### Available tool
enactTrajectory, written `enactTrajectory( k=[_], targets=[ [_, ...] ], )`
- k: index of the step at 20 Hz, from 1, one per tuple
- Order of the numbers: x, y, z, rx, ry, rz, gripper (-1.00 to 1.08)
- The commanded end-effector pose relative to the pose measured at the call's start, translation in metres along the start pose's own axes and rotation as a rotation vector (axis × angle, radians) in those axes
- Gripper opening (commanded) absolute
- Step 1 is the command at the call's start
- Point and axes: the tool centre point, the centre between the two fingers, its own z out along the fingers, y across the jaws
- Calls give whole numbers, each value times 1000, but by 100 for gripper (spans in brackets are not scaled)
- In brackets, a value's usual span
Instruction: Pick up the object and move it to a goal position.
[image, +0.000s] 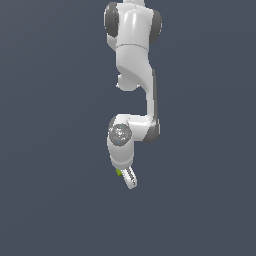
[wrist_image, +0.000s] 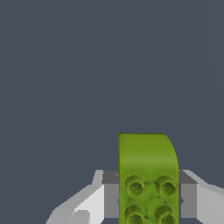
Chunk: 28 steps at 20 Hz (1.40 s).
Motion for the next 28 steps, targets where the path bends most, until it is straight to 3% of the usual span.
enactTrajectory(
  k=[1, 15, 28],
  targets=[
    [0, 0, 0, 1, 0, 0, -100],
    [5, 1, -13, 1, 0, 0, -100],
    [46, 14, -119, 0, 1, 1, -100]
  ],
)
